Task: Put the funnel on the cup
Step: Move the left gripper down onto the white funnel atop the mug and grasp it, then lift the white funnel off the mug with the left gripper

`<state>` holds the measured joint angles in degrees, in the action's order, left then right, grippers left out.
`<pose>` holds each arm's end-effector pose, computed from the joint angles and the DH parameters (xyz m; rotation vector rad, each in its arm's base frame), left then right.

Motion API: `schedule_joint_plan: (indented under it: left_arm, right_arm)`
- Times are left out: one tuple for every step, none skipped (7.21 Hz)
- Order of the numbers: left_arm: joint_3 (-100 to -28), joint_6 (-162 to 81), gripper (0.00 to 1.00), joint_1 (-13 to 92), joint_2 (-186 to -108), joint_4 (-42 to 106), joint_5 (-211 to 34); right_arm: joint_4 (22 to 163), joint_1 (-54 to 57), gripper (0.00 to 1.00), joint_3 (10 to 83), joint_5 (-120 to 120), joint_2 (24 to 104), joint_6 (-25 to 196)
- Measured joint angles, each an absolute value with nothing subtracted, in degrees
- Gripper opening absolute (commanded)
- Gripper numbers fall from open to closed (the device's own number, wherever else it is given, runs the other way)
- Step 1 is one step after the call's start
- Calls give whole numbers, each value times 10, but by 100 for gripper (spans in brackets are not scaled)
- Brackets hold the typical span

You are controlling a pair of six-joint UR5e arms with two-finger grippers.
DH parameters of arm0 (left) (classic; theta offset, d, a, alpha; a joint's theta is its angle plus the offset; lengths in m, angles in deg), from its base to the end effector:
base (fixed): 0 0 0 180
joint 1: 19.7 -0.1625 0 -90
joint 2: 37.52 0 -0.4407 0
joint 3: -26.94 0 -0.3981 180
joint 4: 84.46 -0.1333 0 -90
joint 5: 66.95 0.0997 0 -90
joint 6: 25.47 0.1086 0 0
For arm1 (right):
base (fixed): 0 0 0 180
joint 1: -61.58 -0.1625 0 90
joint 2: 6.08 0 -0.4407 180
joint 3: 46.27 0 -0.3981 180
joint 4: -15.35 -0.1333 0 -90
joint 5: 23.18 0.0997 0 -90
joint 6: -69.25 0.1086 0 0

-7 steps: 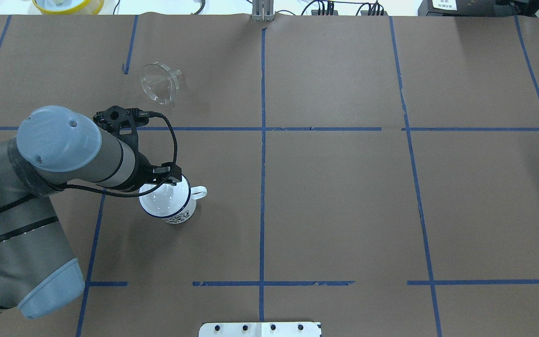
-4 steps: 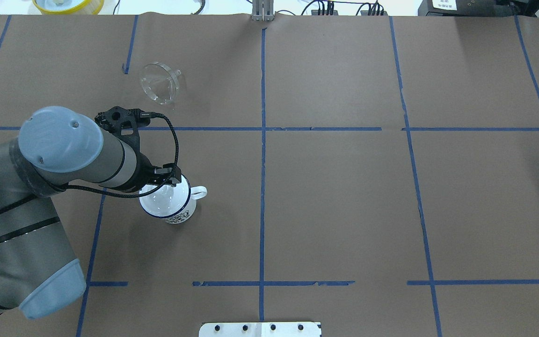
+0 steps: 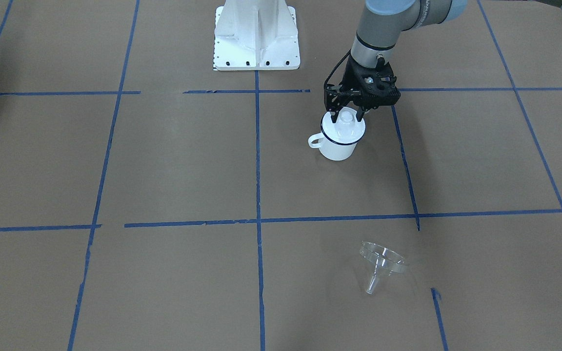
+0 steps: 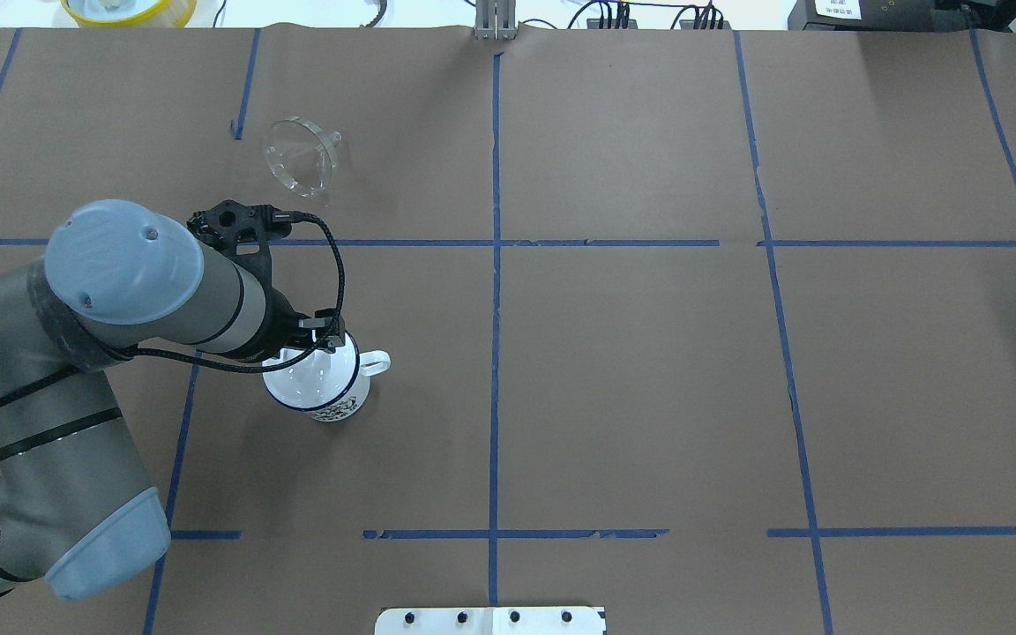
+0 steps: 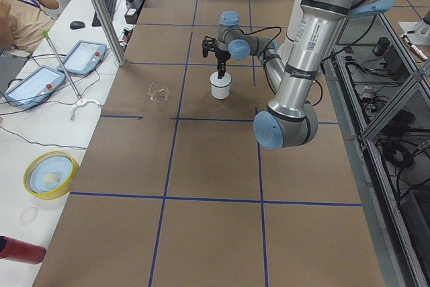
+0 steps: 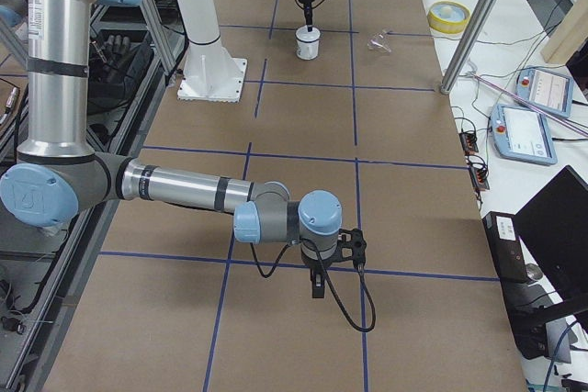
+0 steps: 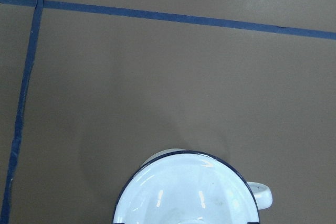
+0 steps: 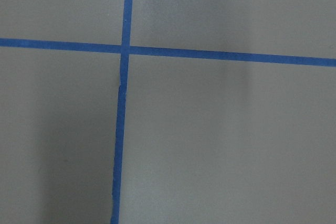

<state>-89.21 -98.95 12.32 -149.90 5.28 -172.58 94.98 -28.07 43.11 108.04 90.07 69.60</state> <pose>0.4331 -0.3935 0.2669 0.1103 0.8688 -0.1381 0.0590 -0.4531 0.7229 0.0557 -0.7195 -0.0226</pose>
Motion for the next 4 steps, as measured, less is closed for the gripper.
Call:
schedule_joint_plan:
  left_arm:
    - [-890,-989,11,123,-1501,53,-1726]
    - [-890,-989,0,123,-1502,53,-1726]
    - [-890,-989,0,123,-1502,52,-1726]
    - [-892,-989,0,124,-1501,51,-1726]
  right_arm:
    - [950,-281,100,431,1080,901,696]
    - [950,-281,100,431,1080,901,696]
    - [950,-281,100,431,1080,901,696]
    - [950,-281,100,431,1080,901,696]
